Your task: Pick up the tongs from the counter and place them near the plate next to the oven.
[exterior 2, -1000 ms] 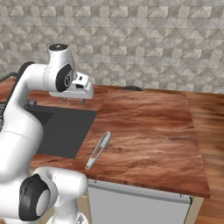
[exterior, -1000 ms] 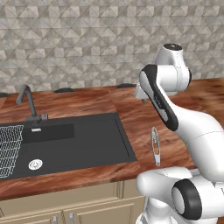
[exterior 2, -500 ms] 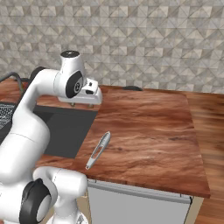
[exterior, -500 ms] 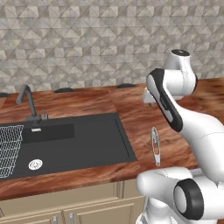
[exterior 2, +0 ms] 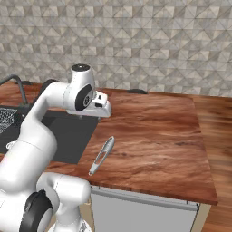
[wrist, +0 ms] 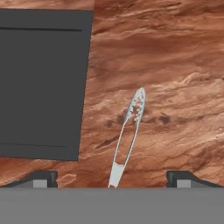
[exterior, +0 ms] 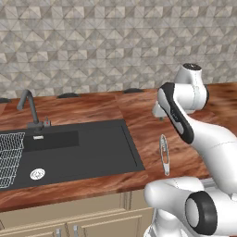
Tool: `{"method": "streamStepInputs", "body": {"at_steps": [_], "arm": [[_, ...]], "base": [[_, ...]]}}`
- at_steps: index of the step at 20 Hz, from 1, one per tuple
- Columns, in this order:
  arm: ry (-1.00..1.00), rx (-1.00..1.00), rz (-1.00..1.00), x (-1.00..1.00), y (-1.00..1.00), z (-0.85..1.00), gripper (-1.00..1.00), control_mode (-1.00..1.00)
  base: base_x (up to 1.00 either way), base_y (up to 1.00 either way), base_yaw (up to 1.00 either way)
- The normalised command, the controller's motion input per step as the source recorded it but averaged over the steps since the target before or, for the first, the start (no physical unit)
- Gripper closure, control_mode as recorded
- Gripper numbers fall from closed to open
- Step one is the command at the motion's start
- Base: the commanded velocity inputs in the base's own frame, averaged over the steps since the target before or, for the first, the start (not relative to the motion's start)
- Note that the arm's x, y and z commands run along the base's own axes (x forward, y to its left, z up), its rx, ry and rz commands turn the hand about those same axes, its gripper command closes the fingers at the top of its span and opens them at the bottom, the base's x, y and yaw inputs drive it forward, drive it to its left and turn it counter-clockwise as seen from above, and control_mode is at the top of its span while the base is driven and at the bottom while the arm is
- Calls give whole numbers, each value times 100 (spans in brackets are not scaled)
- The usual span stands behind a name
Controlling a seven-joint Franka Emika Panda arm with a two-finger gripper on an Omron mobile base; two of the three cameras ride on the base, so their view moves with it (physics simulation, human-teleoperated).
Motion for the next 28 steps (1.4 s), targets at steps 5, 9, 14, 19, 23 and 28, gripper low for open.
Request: {"method": "streamStepInputs", "body": {"at_steps": [5, 9, 14, 19, 23, 28], "arm": [[8, 0, -1, 5, -3, -52, -100, -100], [11, 0, -2, 6, -3, -57, -100, -100], [9, 0, -3, 6, -5, -56, -100, -100], [6, 0, -2, 4, -4, -49, -100, -100], [5, 0, -2, 5, -6, -41, -100, -100], [4, 0, -3, 6, -5, -37, -100, -100]], "base": [[0, 0, 0], [0, 0, 0], [0, 0, 0], [0, 0, 0], [0, 0, 0], [0, 0, 0]]}}
